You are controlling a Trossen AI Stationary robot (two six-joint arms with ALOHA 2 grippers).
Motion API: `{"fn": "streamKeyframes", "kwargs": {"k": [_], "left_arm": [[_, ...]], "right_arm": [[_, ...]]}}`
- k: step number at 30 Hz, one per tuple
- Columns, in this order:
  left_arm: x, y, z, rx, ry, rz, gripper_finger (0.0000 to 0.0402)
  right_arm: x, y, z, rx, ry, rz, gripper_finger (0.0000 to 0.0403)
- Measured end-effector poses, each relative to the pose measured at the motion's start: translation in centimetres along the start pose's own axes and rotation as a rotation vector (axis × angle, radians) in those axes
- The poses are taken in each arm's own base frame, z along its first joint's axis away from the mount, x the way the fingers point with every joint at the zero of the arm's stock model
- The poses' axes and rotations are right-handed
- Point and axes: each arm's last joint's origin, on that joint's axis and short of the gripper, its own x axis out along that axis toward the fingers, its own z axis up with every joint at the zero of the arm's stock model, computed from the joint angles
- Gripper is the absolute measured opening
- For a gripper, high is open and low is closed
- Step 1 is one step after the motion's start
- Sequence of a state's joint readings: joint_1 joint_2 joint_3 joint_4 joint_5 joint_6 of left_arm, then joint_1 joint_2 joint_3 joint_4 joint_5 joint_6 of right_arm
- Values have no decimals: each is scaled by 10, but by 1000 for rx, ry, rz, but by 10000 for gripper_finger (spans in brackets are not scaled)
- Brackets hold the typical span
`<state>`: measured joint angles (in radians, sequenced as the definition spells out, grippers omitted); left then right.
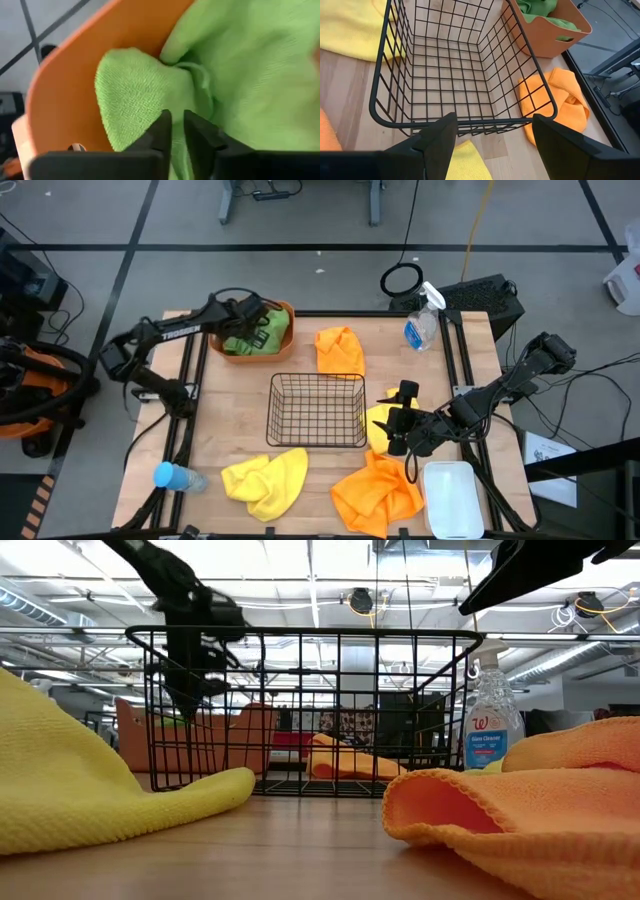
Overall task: Sort microfiber towel by color & place in baskets
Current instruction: Put the green microfiber cloth into the orange bin, then put the top orange microfiber cloth into the black wire basket
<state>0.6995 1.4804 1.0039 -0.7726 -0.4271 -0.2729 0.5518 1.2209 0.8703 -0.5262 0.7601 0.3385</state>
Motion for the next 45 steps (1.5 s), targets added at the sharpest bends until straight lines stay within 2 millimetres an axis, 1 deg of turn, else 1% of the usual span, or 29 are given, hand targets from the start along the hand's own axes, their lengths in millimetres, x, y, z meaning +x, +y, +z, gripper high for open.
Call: {"fn": "streamKeyframes", "kwargs": {"k": [3, 5, 8, 11, 13, 19, 23, 26, 29, 33, 37, 41, 45], "left_arm": [[16, -2, 1, 0, 42, 21, 14], [25, -5, 1, 3, 70, 30, 5], [32, -9, 2, 13, 78, 32, 7], [27, -9, 2, 12, 64, 35, 21], [17, -8, 1, 12, 37, 31, 30], [-31, -2, -4, -27, -115, -31, 40], [-63, -7, -14, 0, -217, -107, 40], [-84, -19, -24, 57, -277, -172, 40], [-99, -35, -37, 101, -308, -241, 40], [-123, -58, -61, 128, -338, -342, 40], [-143, -79, -85, 152, -424, -369, 41], [-156, -97, -109, 145, -492, -370, 41], [-162, -114, -130, 131, -530, -382, 41]], "right_arm": [[0, 0, 0, 1, 0, 0, 254], [0, 0, 0, -1, 0, 1, 254], [0, 0, 0, -7, 1, 2, 254], [0, 0, 0, -9, 2, 1, 254], [0, 0, -1, -15, 6, 0, 254], [0, -1, -1, -36, 7, -19, 254], [1, -3, 0, -42, -5, -65, 254], [1, -4, -1, -56, 0, -71, 254], [1, -6, -4, -72, 23, -96, 254], [0, -11, -15, -56, 109, -130, 254], [-3, -16, -27, -20, 211, -155, 254], [-5, -18, -31, 12, 254, -163, 254], [-3, -22, -29, 10, 206, -241, 254]]}}
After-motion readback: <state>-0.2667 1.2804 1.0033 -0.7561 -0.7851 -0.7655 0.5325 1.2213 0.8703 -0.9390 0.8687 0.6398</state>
